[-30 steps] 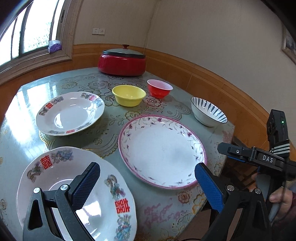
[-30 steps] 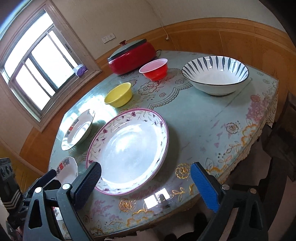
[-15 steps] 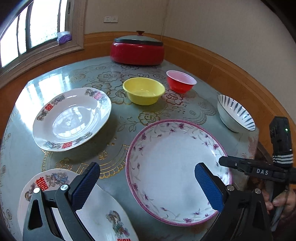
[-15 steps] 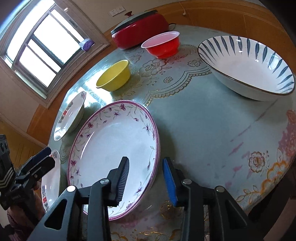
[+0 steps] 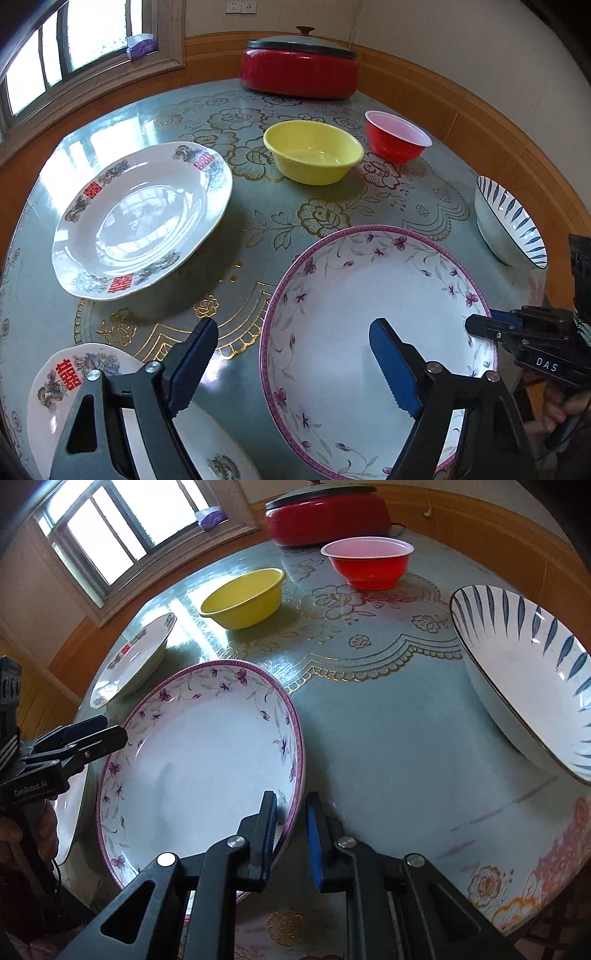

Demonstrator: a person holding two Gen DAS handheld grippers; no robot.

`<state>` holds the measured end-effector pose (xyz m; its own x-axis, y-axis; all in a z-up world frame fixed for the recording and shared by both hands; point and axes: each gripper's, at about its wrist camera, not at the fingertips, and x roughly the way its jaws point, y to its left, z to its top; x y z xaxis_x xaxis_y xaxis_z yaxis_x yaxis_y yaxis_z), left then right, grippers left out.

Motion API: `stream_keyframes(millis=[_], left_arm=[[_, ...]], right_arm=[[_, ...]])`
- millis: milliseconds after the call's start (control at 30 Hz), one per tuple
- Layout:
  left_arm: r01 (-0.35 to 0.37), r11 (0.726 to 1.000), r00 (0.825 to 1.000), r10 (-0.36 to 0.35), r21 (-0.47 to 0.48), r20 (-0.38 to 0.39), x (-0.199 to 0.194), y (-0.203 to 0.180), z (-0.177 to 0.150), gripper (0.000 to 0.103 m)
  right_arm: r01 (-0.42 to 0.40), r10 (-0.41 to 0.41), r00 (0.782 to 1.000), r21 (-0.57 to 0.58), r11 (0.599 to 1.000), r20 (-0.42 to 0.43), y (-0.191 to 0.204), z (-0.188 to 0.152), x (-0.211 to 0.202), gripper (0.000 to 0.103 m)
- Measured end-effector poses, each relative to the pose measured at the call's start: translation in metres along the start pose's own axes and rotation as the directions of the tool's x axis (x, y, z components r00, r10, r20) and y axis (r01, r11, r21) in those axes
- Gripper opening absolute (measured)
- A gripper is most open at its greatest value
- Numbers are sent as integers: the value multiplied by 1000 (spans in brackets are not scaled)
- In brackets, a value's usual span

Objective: Organize plates and bowls

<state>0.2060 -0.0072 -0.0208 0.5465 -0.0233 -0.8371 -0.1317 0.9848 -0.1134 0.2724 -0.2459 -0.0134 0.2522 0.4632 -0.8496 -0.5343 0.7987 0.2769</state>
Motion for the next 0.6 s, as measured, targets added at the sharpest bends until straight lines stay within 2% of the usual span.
stream_keyframes(millis=[133, 200, 333, 367, 467, 600], left_arm=[[9, 1000, 999, -9, -11, -34, 7, -3, -4, 76], [18, 1000, 999, -19, -22, -45, 10, -6, -6, 70], [39, 999, 997, -39, -7, -63, 12, -21, -13, 59], [44, 999, 997, -44, -1, -70, 13, -26, -15, 54], [1, 1000, 998, 0, 6, -58, 13, -35, -23, 47], [-13, 999, 999, 11, -44, -42, 5, -34, -35, 34]], right_arm=[[64, -64, 998, -56, 996, 2, -2, 3, -3, 15], [76, -76, 997, -54, 996, -3, -9, 4, -7, 15], [26, -26, 1000, -18, 1000, -15, -24, 3, -9, 15], [14, -15, 1000, -14, 1000, -14, -26, 3, -9, 15], [-7, 7, 1000, -12, 1000, -15, -30, 1, -12, 18], [-26, 25, 999, -38, 999, -25, -32, -4, -17, 20]])
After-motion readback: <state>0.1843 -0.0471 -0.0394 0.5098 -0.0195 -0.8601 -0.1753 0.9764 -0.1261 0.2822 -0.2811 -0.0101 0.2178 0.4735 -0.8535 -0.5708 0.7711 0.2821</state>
